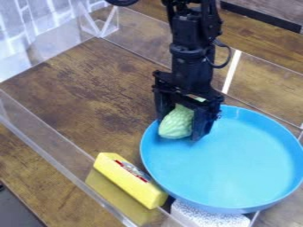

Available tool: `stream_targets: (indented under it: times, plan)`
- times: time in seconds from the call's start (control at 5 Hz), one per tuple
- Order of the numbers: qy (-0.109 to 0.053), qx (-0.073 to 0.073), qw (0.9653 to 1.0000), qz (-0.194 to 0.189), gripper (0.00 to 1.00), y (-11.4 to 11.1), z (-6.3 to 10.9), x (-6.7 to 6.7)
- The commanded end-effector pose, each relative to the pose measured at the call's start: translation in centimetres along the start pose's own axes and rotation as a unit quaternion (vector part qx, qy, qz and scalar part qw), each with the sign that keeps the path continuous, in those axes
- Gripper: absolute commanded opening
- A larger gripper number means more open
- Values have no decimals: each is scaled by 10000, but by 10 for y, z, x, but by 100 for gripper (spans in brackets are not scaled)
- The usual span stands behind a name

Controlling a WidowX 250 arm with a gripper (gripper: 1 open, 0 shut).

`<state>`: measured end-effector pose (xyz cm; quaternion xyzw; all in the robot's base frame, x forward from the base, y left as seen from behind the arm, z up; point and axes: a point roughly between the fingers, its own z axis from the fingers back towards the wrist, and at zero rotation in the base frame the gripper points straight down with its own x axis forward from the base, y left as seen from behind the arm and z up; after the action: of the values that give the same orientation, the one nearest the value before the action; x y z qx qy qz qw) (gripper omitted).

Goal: Put the green object in the blue tray

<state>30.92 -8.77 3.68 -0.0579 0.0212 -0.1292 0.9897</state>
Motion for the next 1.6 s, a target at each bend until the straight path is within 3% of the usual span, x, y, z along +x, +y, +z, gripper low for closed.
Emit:
stream_targets:
  times: [0.0, 0.6, 1.4]
  plan:
    - [-292, 42, 9996, 15, 100, 8, 15, 13]
    - [-338, 48, 9994, -20, 100, 13, 12, 26]
    - [-396, -109, 9991, -83, 100, -1, 6, 40]
